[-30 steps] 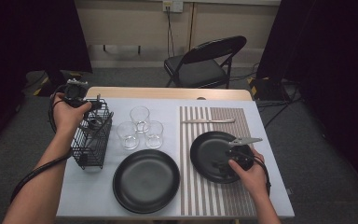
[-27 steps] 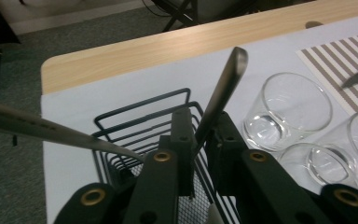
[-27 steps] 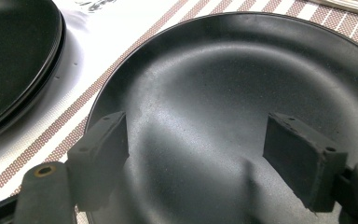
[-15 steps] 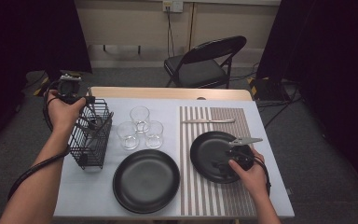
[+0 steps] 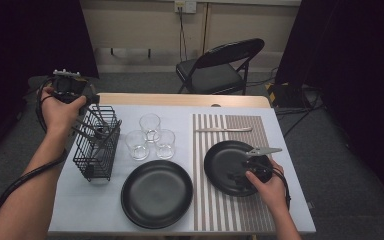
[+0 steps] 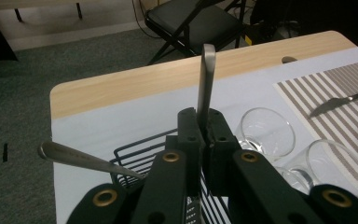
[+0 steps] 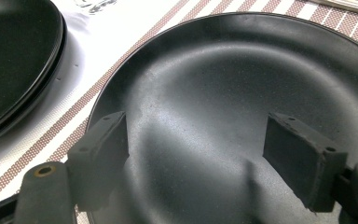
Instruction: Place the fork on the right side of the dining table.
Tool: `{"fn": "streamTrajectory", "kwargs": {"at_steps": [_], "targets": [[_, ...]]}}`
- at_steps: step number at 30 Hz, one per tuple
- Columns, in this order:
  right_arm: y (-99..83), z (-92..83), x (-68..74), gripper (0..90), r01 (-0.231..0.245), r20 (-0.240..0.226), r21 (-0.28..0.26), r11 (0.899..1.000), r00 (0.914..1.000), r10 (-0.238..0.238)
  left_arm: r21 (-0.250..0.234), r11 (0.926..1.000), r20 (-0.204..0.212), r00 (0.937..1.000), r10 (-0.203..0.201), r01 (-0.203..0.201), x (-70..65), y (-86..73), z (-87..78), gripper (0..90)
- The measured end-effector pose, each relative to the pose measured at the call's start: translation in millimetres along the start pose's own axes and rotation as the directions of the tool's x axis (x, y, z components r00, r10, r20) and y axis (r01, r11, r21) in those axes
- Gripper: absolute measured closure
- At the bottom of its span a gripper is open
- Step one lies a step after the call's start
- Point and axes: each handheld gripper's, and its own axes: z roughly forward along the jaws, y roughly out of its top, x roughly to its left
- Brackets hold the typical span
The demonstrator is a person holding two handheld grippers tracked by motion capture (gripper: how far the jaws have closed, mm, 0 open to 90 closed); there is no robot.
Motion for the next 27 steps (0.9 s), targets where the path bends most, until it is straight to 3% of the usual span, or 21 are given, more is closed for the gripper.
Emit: {"fn": "streamTrajectory", "kwargs": {"at_steps": [27], "targets": [[0.3,1.8,1.1,21.4,0.011,-0.004,0.000,1.000,0.9999,-0.011,-0.044,0.9979,0.051,0.9975,0.050,-0.048,-15.2,39.2,-36.9,87.1]]}}
